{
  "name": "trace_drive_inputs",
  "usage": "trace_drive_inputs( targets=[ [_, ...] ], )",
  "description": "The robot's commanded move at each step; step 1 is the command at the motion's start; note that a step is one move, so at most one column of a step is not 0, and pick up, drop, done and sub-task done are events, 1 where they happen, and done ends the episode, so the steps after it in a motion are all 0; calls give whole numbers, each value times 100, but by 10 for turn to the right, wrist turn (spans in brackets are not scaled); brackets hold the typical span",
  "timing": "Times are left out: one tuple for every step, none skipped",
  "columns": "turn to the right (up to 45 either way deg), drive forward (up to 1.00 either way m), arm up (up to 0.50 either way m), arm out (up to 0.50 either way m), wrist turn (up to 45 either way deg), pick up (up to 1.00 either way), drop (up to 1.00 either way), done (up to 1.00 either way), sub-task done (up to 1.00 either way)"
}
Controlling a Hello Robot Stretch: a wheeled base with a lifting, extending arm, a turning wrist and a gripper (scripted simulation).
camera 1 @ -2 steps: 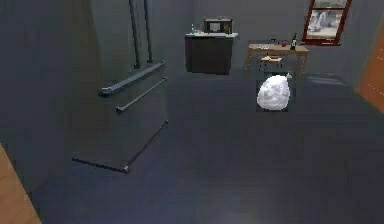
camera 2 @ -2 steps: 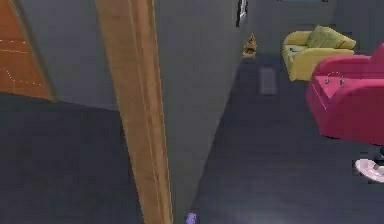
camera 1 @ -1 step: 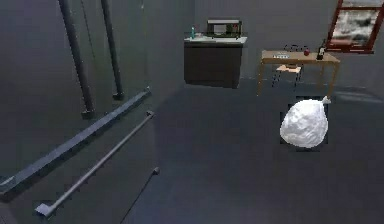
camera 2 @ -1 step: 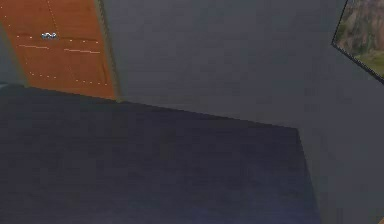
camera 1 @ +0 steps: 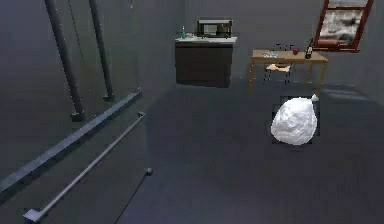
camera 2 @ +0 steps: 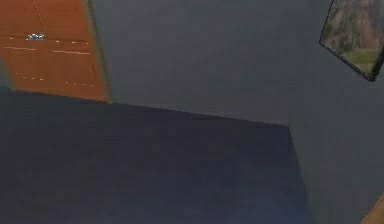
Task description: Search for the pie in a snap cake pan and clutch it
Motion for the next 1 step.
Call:
trace_drive_inputs(
  targets=[
    [90, 0, 0, 0, 0, 0, 0, 0, 0]
  ],
)
